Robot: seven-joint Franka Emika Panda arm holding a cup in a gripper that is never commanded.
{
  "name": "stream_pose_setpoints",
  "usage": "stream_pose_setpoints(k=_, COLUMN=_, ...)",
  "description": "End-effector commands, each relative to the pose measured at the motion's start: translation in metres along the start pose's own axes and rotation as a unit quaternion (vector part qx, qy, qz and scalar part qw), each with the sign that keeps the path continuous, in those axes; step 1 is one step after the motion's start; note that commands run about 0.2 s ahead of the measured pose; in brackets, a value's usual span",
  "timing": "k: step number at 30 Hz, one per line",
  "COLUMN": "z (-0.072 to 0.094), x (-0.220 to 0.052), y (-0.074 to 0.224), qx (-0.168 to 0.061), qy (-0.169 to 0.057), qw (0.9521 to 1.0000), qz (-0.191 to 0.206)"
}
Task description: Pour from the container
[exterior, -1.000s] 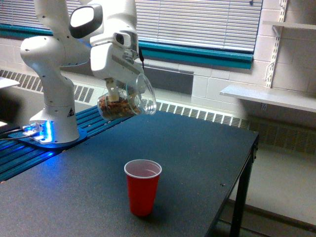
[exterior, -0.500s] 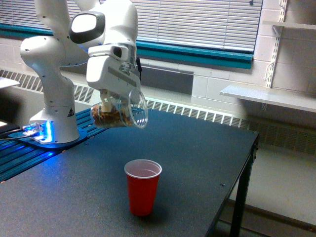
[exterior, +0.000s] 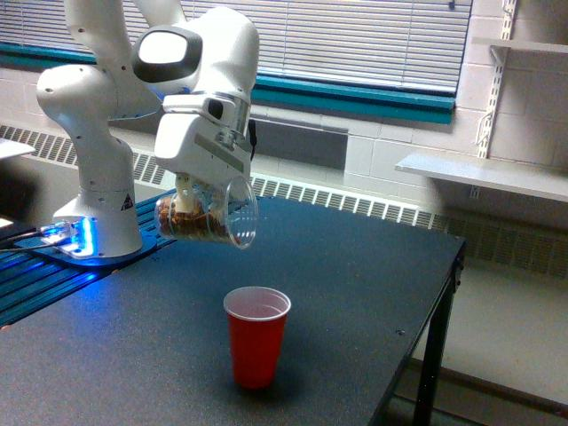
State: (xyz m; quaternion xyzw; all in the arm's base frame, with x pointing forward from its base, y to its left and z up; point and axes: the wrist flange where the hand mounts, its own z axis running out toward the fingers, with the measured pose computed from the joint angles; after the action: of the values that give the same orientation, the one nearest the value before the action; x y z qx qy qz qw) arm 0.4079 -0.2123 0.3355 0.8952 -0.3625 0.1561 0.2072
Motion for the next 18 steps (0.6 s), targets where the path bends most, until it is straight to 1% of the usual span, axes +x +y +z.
stream_pose_setpoints(k=1, z=0.0, x=0.002, y=-0.007, qx=-0.018, qy=0.001, qw=0.9998, qz=0.006)
stream_pose_setpoints(k=9, z=0.007, x=-0.008, y=-0.009, qx=-0.042, qy=-0.008, qw=0.999, qz=-0.01)
stream_pose_setpoints(k=18, z=0.007, x=-0.014, y=-0.012, qx=-0.061, qy=-0.013, qw=0.9975, qz=-0.031)
